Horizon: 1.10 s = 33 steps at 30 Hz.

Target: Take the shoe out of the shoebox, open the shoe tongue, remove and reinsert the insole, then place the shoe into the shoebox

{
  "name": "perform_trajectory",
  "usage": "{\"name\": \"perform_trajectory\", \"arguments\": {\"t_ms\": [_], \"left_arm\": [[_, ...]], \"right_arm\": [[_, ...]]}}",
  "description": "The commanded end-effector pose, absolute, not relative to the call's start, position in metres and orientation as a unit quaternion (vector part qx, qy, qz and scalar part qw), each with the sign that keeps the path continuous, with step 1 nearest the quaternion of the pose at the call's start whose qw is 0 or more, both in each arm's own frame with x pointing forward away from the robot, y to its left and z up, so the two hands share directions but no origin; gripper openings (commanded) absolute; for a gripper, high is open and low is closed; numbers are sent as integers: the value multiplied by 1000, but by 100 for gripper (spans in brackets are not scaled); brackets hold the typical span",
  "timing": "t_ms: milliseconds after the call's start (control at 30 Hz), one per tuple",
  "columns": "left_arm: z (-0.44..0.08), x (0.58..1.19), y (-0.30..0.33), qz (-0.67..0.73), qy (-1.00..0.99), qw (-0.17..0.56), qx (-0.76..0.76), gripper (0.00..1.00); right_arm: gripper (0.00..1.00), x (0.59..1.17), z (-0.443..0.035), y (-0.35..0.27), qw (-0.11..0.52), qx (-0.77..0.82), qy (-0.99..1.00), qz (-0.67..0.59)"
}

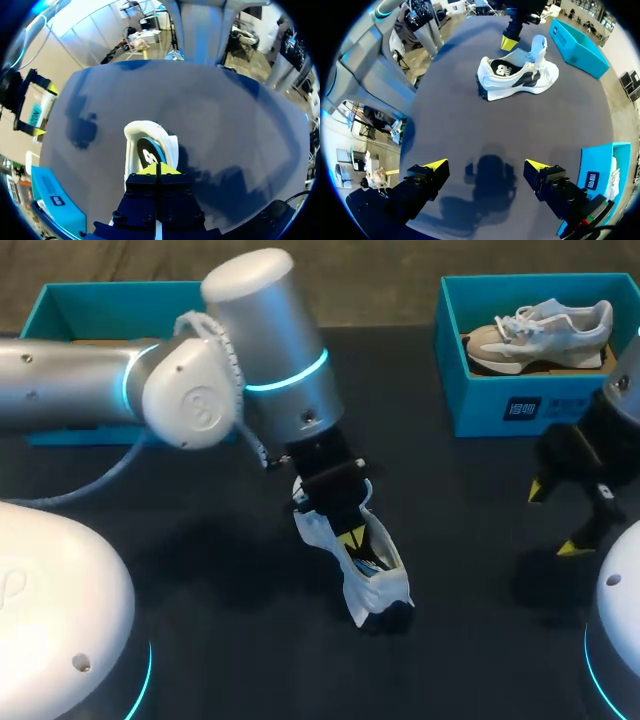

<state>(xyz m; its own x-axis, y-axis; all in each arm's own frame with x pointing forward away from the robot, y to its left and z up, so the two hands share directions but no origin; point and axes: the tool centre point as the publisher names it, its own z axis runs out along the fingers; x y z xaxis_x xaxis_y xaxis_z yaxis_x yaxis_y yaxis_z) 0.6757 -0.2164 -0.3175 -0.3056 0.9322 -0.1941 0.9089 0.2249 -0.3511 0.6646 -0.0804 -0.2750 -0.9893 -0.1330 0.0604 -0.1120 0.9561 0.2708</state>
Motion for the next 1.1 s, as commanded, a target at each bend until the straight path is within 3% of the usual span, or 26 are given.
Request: {"name": "perform_trajectory", "arguments": {"t_ms": [33, 1100], "left_arm": [[-323, 673, -226, 155, -773, 80, -610, 0], [-348, 666, -227, 121, -777, 132, -604, 0]], "right_arm": [[100, 662, -273, -81, 37, 62, -988, -134], [100, 662, -273, -81, 37, 62, -988, -134]]}}
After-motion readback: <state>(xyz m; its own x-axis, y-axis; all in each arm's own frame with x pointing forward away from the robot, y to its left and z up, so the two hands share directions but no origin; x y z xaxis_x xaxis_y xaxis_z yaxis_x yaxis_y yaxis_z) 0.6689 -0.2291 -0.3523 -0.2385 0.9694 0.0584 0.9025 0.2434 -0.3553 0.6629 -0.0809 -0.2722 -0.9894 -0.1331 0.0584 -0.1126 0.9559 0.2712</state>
